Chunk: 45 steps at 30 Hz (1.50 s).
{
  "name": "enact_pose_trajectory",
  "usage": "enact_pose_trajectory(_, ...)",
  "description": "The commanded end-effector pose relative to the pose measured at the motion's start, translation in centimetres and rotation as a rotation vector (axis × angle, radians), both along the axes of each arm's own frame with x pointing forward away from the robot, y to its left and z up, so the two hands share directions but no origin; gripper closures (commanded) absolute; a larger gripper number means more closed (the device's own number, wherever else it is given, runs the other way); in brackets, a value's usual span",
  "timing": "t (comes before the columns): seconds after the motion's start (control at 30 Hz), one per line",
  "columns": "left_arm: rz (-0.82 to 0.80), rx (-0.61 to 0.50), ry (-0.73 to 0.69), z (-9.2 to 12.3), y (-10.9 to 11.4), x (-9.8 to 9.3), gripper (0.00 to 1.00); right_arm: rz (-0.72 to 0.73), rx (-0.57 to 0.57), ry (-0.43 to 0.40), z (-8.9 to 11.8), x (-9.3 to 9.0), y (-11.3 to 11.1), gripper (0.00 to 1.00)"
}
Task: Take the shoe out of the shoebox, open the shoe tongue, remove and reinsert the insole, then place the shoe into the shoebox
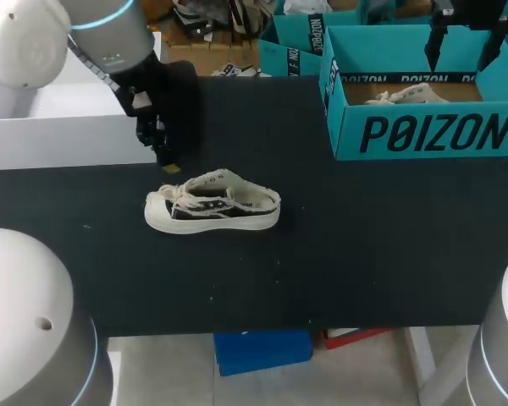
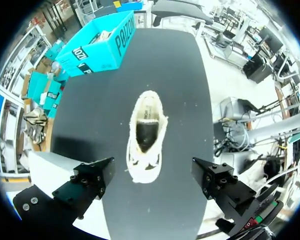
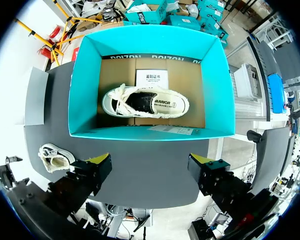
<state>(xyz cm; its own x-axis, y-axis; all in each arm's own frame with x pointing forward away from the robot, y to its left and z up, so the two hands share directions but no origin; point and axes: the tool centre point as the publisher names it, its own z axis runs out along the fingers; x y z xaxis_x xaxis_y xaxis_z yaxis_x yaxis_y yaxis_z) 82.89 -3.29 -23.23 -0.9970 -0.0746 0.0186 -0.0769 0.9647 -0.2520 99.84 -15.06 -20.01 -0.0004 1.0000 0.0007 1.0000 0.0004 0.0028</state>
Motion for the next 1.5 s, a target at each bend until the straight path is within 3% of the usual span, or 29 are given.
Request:
enact_pose_trajectory(0.03, -0.038, -0.175, 0.007, -0.9, 3.8, -1.0, 0.0, 0.0, -0.001, 0.001, 0.0, 0.1, 0.0, 0.0)
enact_pose_trajectory(0.17, -0.064, -0.206, 0.054, -1.8, 5.3, -1.0, 0.0, 0.0, -0.001, 0.001, 0.0, 0.1, 0.0, 0.0)
enact_pose_trajectory(0.87, -0.064, -0.206, 0.054, -1.8, 5.3, -1.0, 0.0, 0.0, -0.001, 0.001, 0.0, 0.1, 0.0, 0.0)
enact_pose_trajectory(1.3, 0.0, -0.548, -0.035, -4.5, 6.9, -2.1, 0.0, 0.0, -0.001, 0.001, 0.0, 0.1, 0.0, 0.0)
enact_pose_trajectory(1.5, 0.037, -0.62, -0.045, -5.9, 7.4, -1.9, 0.0, 0.0, -0.001, 0.001, 0.0, 0.1, 0.0, 0.0)
